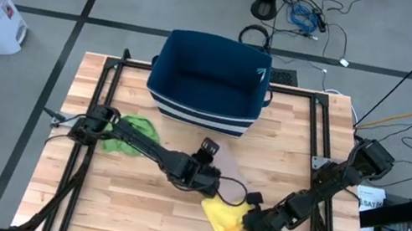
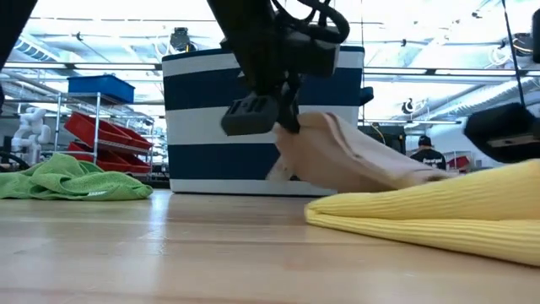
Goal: Fold towel
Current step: Stack the brown towel on top of the yellow towel
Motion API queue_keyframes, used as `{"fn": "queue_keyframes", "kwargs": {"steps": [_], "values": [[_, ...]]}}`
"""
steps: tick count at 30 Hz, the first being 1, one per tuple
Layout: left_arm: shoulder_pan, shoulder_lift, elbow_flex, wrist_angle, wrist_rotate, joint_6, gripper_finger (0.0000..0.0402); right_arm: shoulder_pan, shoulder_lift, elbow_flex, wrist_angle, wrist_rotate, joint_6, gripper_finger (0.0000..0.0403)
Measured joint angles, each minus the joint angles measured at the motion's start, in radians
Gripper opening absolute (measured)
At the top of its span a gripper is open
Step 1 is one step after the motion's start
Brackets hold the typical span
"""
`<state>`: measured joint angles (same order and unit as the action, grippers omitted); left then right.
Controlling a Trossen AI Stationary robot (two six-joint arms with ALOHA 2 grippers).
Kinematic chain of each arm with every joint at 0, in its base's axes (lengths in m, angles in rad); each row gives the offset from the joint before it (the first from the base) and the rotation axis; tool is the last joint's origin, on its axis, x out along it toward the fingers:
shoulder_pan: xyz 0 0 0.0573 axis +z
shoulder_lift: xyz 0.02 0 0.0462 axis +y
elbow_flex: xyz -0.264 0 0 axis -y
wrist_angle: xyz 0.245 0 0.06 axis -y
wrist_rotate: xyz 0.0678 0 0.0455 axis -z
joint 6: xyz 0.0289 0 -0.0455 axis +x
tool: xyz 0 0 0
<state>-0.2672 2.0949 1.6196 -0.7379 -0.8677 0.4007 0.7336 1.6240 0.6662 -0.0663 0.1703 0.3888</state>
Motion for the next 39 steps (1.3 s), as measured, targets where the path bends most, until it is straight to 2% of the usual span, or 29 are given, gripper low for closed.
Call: {"fn": "queue_keyframes", "kwargs": {"steps": [10,16,21,27,29,33,35,39], "values": [[0.018,0.000,0.000,0.016,-0.080,-0.054,0.0001,-0.108,0.004,-0.004,0.015,0.141,-0.083,0.0038],[0.027,0.000,0.000,0.024,-0.114,-0.052,0.0001,-0.172,0.007,-0.006,0.125,0.141,-0.173,0.0041],[0.031,0.000,0.000,0.020,-0.117,-0.052,0.0001,-0.174,-0.018,-0.006,0.149,0.053,-0.199,0.0069],[0.034,0.000,0.000,0.002,-0.117,-0.052,0.0001,-0.130,-0.127,-0.005,0.098,-0.093,-0.065,0.0144],[0.034,0.000,0.000,0.002,-0.117,-0.052,0.0001,-0.117,-0.162,-0.005,0.071,-0.042,-0.045,0.0166],[0.034,0.000,0.000,0.005,-0.101,-0.053,0.0001,-0.123,-0.175,-0.004,0.051,0.203,-0.123,0.0183],[0.034,0.000,0.000,0.007,-0.085,-0.056,0.0001,-0.146,-0.159,-0.004,0.072,0.290,-0.181,0.0183],[0.033,0.000,0.000,0.006,-0.082,-0.056,0.0001,-0.221,-0.114,-0.004,0.126,0.269,-0.234,0.0176]]}}
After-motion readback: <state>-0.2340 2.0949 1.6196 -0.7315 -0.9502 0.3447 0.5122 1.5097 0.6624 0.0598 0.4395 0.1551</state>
